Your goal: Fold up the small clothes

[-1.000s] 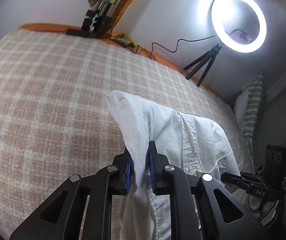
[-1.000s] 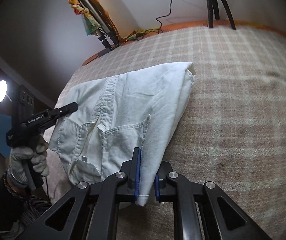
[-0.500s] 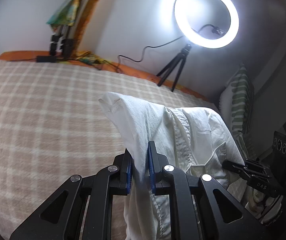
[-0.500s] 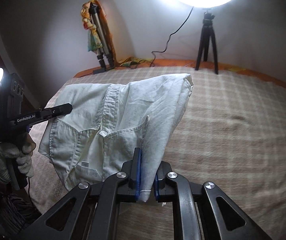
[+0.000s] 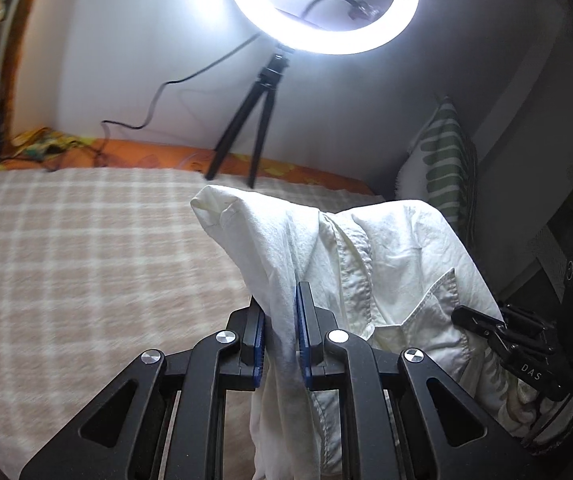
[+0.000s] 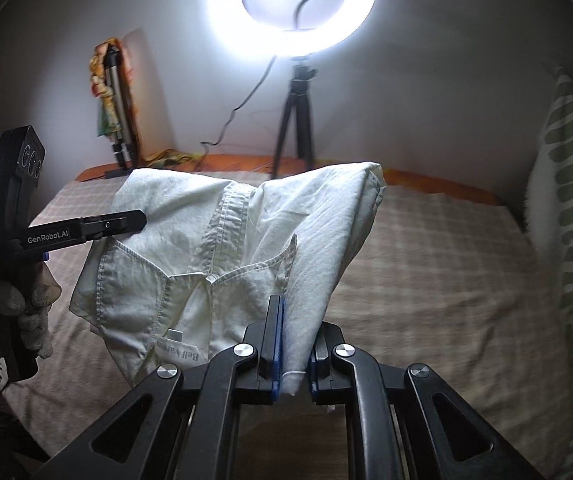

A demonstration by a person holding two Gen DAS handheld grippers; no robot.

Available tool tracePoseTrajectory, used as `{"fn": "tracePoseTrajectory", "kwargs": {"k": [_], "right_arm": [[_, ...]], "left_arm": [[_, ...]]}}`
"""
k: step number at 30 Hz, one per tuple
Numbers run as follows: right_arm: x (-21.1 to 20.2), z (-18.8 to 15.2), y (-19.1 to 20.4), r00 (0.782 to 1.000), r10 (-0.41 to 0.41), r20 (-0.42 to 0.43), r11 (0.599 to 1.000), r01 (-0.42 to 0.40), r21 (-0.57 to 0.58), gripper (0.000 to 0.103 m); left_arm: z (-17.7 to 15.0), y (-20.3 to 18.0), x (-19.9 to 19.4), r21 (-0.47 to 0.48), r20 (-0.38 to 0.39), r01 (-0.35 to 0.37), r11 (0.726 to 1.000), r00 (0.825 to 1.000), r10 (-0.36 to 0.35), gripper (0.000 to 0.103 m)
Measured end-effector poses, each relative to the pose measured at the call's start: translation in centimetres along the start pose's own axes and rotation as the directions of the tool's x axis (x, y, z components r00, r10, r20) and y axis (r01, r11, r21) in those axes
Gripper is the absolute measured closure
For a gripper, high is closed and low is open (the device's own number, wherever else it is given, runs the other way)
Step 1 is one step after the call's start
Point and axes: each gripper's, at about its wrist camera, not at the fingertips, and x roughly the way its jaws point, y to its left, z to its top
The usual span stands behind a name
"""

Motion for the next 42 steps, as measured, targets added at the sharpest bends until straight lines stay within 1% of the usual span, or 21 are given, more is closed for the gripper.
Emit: {"fn": "tracePoseTrajectory", "kwargs": {"k": [7,14,19,23,27,33,36,38,39,40,41,42], "right_arm": [[0.8,1.3,-6.1,0.996,-0.083,0.015,0.996,0.082,0.03,0.096],[2.8,3.0,-10.4,0.987,-0.158,0.027,0.987,0.156,0.042,0.096],[5.0,4.5,-13.1,0.981,-0.189,0.044,0.981,0.188,0.043,0.096],[7.0,5.0,-14.6,0.977,-0.207,0.047,0.978,0.205,0.047,0.096],[9.1,5.2,-16.0,0.973,-0.228,0.039,0.973,0.226,0.044,0.096],[11.4,5.2,-17.6,0.967,-0.256,0.008,0.965,0.255,0.065,0.096],[12.2,5.0,-18.3,0.961,-0.274,-0.019,0.958,0.275,0.076,0.095],[12.4,4.9,-18.5,0.956,-0.292,-0.035,0.953,0.294,0.077,0.091],[12.4,4.8,-18.6,0.949,-0.314,-0.041,0.946,0.316,0.076,0.088],[12.4,4.8,-18.8,0.943,-0.331,-0.045,0.939,0.334,0.078,0.083],[12.4,4.7,-19.0,0.939,-0.339,-0.05,0.936,0.343,0.084,0.081],[12.2,4.7,-19.2,0.94,-0.338,-0.053,0.935,0.342,0.095,0.076]], "left_arm": [[2.1,-4.1,5.6,0.058,-0.01,0.018,0.998,1.0,-0.018,0.091],[3.6,-6.7,10.8,0.095,-0.019,0.015,0.995,1.0,-0.013,0.091],[4.7,-7.4,13.8,0.105,-0.015,-0.007,0.994,1.0,0.009,0.091],[5.4,-7.8,15.8,0.124,-0.01,-0.034,0.992,0.999,0.035,0.091],[5.7,-7.8,17.4,0.123,-0.019,-0.052,0.991,0.998,0.054,0.091],[5.6,-8.3,19.0,0.157,-0.039,-0.095,0.983,0.994,0.103,0.09],[5.6,-8.3,18.8,0.175,-0.034,-0.121,0.977,0.991,0.129,0.087],[5.5,-8.7,18.7,0.205,-0.027,-0.144,0.968,0.988,0.153,0.083],[5.6,-8.6,18.7,0.21,-0.032,-0.149,0.966,0.987,0.159,0.075],[5.6,-8.6,18.8,0.207,-0.042,-0.154,0.966,0.985,0.167,0.058],[5.7,-8.5,18.7,0.2,-0.047,-0.158,0.967,0.984,0.171,0.052],[5.6,-8.4,18.4,0.195,-0.039,-0.154,0.969,0.986,0.164,0.05]]}}
